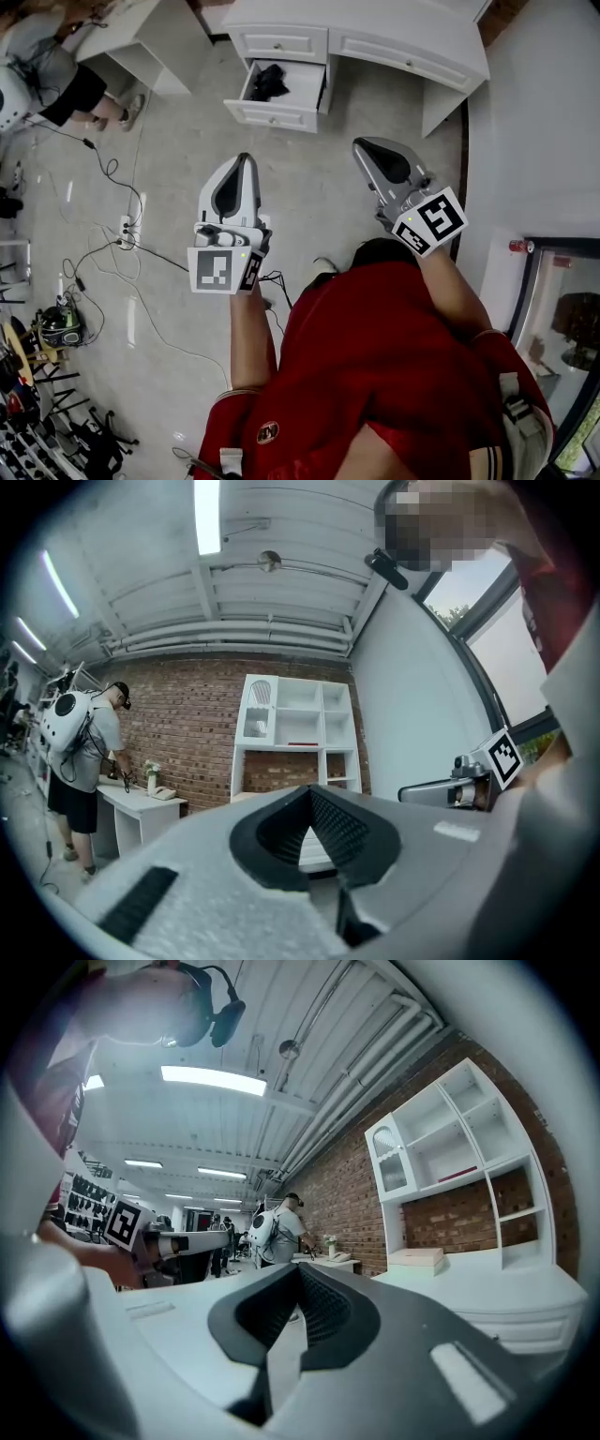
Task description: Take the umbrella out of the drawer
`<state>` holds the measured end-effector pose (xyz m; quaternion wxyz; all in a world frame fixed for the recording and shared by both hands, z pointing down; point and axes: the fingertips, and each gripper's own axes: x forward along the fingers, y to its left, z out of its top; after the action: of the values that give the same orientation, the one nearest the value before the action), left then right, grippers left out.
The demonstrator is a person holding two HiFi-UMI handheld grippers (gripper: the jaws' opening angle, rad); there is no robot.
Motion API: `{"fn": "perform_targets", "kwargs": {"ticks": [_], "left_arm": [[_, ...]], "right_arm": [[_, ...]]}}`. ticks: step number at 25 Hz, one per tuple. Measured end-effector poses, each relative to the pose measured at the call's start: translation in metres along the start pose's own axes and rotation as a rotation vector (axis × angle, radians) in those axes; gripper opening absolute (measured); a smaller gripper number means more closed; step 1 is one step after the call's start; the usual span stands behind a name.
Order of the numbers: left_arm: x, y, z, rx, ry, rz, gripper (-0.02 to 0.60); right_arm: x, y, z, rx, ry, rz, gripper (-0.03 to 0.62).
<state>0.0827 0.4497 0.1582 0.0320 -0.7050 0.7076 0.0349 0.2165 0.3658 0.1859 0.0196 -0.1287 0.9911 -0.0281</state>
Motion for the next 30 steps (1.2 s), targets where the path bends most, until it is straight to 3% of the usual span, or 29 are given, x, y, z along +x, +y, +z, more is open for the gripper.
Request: {"fn": "perform_targets", "kwargs": {"ticks": [7,11,19,30], "left_arm": [[-0.003,0.037,-0.006,-0.049,-0.005,0.004,0.008],[0.020,0.067,-0.033,-0.020,0.047,0.018,0.008],[0.094,0.111,-0.067,0.016,0.092,0.020,0.008],[0.254,0.201,-0.116,0.037,0.151,0.037,0.008]], "right_arm": [[0.031,0.002,-0.014,0.010,0.038,-0.013,0.011],[0.063,-0.020,-0.031,0.018,0.046,-0.012,0.012],[0.124,-0.090,-0.059,0.004,0.041,-0.018,0.011],[0.245,-0.218,-0.088,-0.024,0.093,0.006,0.012]]}}
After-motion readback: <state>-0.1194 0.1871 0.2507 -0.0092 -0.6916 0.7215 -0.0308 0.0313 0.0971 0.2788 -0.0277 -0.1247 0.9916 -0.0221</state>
